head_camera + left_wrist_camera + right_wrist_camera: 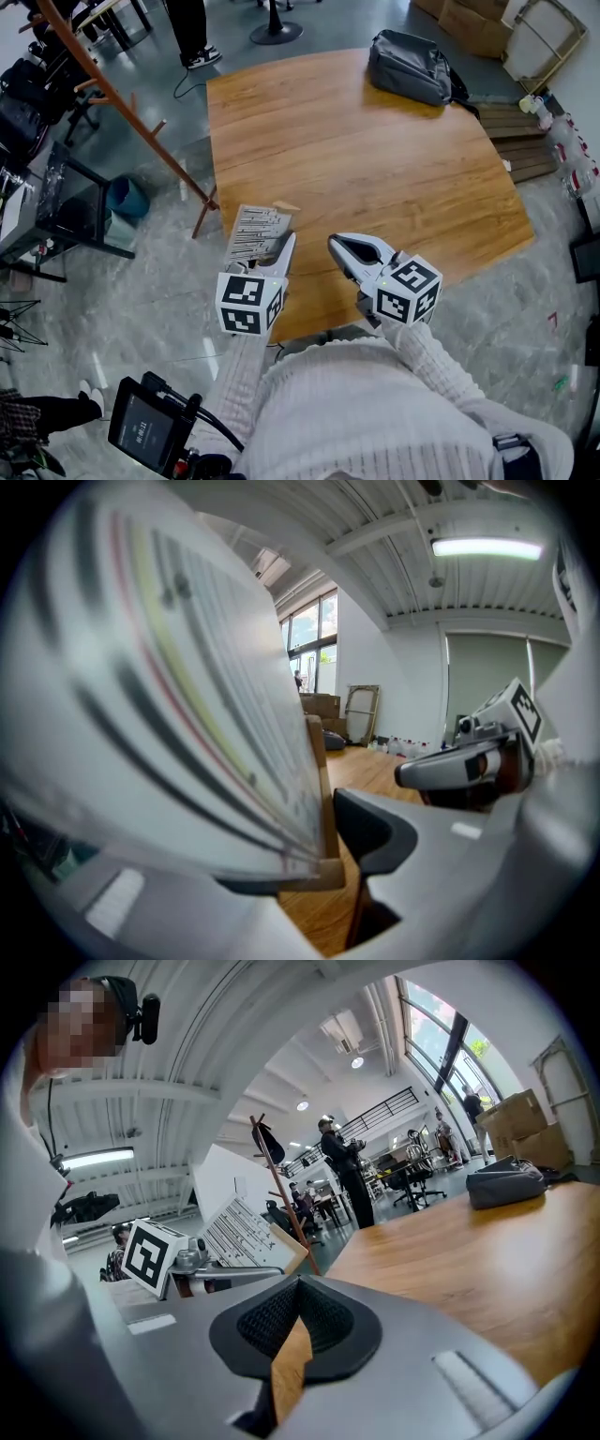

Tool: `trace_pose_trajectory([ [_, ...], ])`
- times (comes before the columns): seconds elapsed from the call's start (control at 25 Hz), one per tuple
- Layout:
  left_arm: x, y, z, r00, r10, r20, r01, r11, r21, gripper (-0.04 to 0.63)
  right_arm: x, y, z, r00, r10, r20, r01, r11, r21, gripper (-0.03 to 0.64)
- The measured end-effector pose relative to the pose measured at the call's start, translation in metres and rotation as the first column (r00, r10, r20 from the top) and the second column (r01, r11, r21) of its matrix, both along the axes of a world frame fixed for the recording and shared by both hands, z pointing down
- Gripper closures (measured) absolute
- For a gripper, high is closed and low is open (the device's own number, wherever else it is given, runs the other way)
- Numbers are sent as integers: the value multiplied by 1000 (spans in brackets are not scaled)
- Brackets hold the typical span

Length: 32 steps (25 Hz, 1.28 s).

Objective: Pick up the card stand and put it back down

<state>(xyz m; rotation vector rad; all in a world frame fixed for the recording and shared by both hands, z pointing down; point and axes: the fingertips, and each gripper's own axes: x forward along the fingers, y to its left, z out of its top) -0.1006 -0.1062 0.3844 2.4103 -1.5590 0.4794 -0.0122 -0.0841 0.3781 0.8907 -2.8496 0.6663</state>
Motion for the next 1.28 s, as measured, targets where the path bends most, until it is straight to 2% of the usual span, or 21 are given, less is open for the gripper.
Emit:
trace_pose_trajectory([
  [0.4,-12,-32,26,999,-9,48,12,998,-69,407,-2,-9,25,1000,11,-9,-12,997,-83,617],
  [0.68,-21,-65,60,997,24,69,-14,991,-133,407,-10,-19,53,1000,-6,-22,2,987,-158,617],
  [1.08,-19,-94,131,995,73,63,-52,958,-281,407,-11,-34,91,999,-6,-34,-2,969,-247,617],
  [1.28,-22,-101,158,994,83,77,-55,947,-315,407,-13,-30,105,999,-10,-43,-3,959,-282,617],
])
